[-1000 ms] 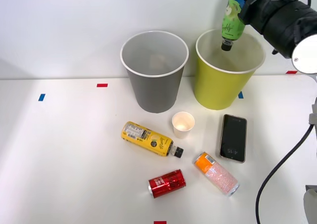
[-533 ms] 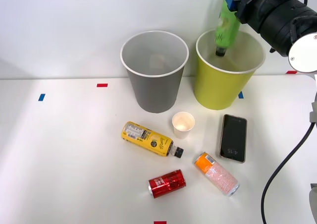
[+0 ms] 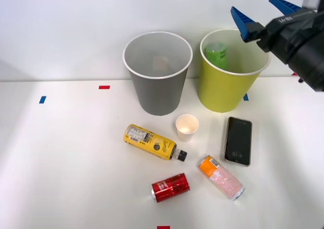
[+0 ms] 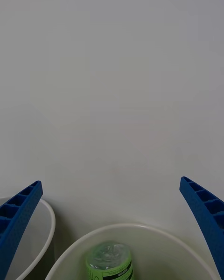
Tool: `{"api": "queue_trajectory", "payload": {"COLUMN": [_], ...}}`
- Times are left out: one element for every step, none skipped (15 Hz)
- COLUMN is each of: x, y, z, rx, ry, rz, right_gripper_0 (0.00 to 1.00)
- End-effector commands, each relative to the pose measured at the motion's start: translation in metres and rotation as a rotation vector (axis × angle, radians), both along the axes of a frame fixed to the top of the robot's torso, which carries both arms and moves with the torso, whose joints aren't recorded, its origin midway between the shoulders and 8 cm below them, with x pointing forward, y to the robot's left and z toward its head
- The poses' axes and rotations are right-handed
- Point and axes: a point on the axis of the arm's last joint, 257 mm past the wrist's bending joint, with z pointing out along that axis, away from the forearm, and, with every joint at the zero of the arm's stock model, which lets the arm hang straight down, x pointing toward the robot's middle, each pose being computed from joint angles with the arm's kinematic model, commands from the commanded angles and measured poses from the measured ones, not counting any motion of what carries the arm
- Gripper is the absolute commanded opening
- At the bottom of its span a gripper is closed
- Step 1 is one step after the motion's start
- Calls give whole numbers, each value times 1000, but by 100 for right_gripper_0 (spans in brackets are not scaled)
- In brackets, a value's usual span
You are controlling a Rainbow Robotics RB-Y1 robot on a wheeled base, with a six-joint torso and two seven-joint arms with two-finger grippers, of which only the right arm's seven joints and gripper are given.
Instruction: Put cans in the gray bin, plastic bottles in the light green bin
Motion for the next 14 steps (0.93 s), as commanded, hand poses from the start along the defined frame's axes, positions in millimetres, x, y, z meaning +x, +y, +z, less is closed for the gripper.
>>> {"api": "queue_trajectory", "payload": {"x": [-60,-75,-90,-106,-117,-127,-138,-145,-152,-162,-168,-174,-181,-188], "y": [-22,-28,-36,-47,-54,-61,-67,-70,-71,-72,-73,-75,-80,-84], "z": [-29,-37,-42,-58,-70,-83,-100,-113,-126,-140,-149,-158,-170,-180], "rx": [41,64,89,104,113,130,171,216,258,305,321,323,316,315], "ry": [-31,-32,-43,-26,-5,21,53,70,86,105,120,132,157,181], "rz": [-45,-62,-88,-122,-145,-172,-204,-231,-258,-293,-314,-336,-363,-383], "right_gripper_0": [100,100,100,100,100,100,100,100,100,100,100,100,100,100]}}
